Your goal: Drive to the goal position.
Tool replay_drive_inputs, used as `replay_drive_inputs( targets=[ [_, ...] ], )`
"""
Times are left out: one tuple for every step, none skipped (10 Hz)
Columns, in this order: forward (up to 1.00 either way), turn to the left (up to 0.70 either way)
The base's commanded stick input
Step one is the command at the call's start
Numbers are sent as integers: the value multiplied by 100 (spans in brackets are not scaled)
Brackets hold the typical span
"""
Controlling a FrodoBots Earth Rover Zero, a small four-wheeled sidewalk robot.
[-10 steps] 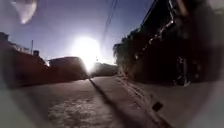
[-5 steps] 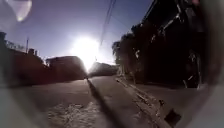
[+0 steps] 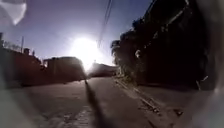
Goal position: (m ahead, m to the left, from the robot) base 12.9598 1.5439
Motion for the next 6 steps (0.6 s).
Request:
replay_drive_inputs(
  targets=[
    [100,5],
    [100,11],
    [100,13],
    [100,13],
    [100,12],
    [100,4]
  ],
)
